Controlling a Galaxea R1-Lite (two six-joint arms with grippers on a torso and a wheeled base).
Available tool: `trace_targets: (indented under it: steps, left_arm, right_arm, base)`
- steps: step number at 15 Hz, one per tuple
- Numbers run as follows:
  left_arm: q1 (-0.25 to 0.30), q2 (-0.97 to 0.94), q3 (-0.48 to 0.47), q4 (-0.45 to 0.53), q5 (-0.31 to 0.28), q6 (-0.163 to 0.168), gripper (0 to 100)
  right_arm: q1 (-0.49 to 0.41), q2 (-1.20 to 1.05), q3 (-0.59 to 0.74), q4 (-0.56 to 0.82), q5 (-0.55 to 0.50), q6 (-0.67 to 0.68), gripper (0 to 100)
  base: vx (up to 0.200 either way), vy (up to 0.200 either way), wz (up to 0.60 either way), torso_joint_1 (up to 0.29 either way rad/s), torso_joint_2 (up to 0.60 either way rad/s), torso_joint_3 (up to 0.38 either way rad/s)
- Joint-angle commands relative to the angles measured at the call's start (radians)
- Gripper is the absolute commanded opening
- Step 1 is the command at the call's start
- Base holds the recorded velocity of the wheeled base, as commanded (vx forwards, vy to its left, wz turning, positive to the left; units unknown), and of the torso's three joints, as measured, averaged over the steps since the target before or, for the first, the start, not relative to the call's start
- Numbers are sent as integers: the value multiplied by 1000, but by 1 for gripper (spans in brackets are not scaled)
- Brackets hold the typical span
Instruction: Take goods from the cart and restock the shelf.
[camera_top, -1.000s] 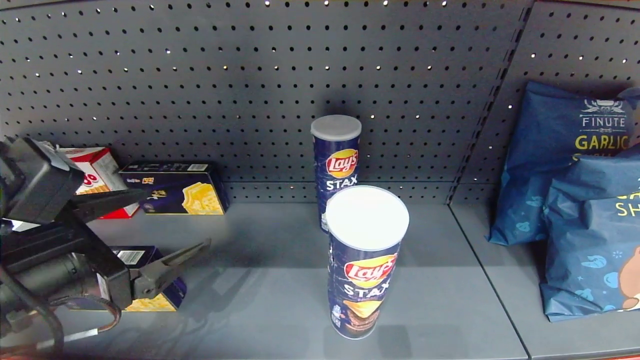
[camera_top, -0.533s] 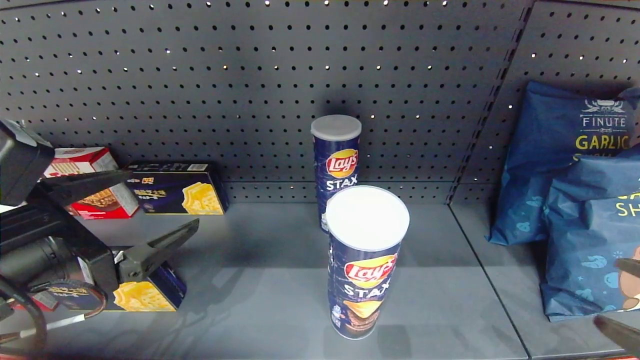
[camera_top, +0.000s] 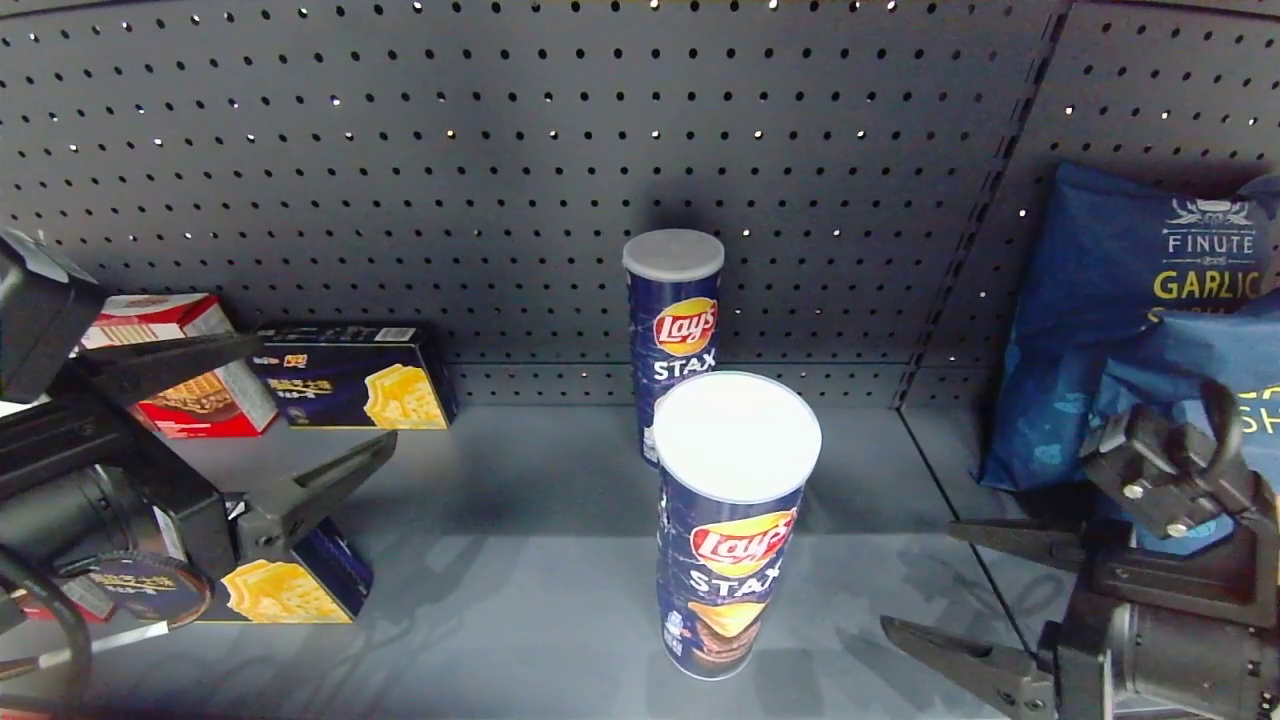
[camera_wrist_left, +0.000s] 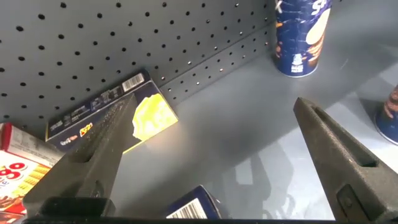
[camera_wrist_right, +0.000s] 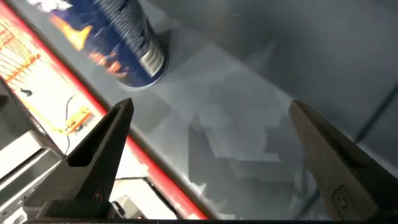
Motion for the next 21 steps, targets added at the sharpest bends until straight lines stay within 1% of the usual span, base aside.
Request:
trace_targets:
  steps: [1,4,10,16,21]
  left_arm:
    - [0,15,-2,-1,0,0,100]
    - [2,17,-9,0,0,0,100]
    - [5,21,-10,0,-3,0,100]
    - [6,26,-12,-1,-3,-6,100]
    - [6,26,-12,-3,-5,-6,100]
  right_arm:
    - [6,97,-48,-1,-3,1,100]
    - [6,143,-78,-1,-13,1,100]
    - [35,223,-138,-1,-29,2,100]
    - [77,289,-176,-2,-52,2,100]
    - [86,307,-178,-14,-52,1,100]
  base:
    - [0,0,0,0,0,0]
    - [0,0,0,0,0,0]
    - [0,0,0,0,0,0]
    - [0,0,0,0,0,0]
    - [0,0,0,0,0,0]
